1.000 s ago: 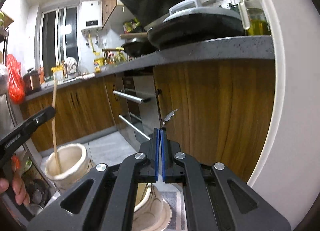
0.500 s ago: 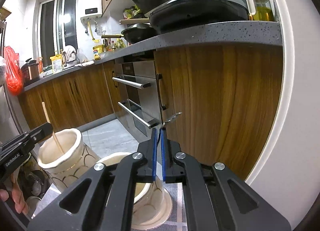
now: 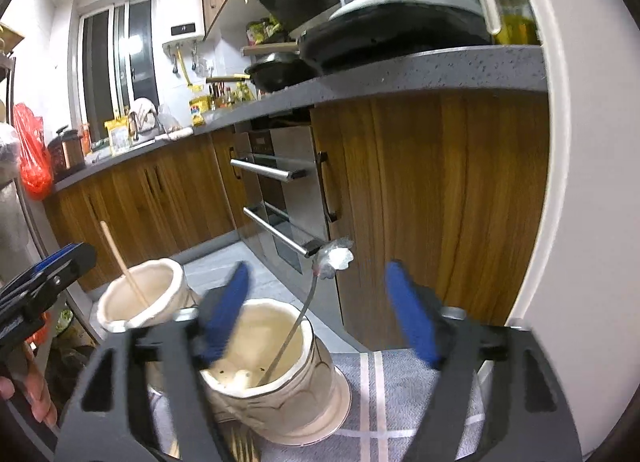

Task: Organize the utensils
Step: 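Lower the spoon into the small pot while the left drops the chopstick in the tall pot, then withdraw both open grippers from the ceramic holder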

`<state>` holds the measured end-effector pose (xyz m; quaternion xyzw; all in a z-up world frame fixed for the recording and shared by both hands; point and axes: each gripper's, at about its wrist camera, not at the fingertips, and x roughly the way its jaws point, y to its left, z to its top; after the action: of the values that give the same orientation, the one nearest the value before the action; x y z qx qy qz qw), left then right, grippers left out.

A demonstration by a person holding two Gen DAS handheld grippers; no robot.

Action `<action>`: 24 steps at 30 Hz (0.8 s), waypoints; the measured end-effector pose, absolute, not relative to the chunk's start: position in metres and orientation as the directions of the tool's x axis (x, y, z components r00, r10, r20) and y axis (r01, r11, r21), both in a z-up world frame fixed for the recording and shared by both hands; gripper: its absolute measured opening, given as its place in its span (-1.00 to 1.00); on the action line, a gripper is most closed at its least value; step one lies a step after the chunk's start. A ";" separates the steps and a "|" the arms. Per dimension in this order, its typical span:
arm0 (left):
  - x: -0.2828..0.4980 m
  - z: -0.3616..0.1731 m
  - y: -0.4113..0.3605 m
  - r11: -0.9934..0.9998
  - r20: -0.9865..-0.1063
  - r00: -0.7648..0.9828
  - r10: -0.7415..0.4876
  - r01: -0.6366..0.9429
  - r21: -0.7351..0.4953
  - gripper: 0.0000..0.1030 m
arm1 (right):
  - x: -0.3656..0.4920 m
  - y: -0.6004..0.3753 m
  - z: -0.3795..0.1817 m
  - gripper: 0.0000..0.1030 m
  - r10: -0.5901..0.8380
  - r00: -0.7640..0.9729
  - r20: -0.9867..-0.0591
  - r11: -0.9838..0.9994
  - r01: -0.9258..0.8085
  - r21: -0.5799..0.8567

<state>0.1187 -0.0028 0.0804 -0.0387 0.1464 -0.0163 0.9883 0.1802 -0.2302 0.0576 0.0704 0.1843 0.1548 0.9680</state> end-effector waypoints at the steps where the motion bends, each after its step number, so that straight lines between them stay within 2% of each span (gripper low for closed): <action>1: 0.113 0.083 -0.002 0.997 -0.275 0.961 -0.036 0.014 -0.082 0.81 | 0.177 -0.232 0.060 0.85 0.327 0.887 -0.327 0.941 -0.275 0.196; 2: 0.108 0.085 -0.003 0.997 -0.266 0.964 -0.029 0.008 -0.079 0.86 | 0.173 -0.233 0.062 0.90 0.330 0.887 -0.325 0.940 -0.276 0.200; 10: 0.071 0.089 -0.006 1.000 -0.217 0.976 0.010 -0.015 -0.022 0.90 | 0.137 -0.238 0.077 0.91 0.333 0.898 -0.286 0.939 -0.289 0.188; 14: 0.054 0.082 -0.002 0.998 -0.225 0.974 -0.016 0.003 -0.056 0.90 | 0.116 -0.241 0.078 0.91 0.341 0.902 -0.266 0.936 -0.301 0.182; 24: 0.026 0.059 0.007 0.994 -0.252 0.967 -0.042 0.015 -0.110 0.90 | 0.080 -0.249 0.063 0.91 0.341 0.897 -0.282 0.939 -0.309 0.153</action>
<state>0.0256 0.0073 0.0595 -0.0537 0.1281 -0.0144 0.9902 0.0798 -0.2485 0.0631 0.0521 0.1539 0.1671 0.9724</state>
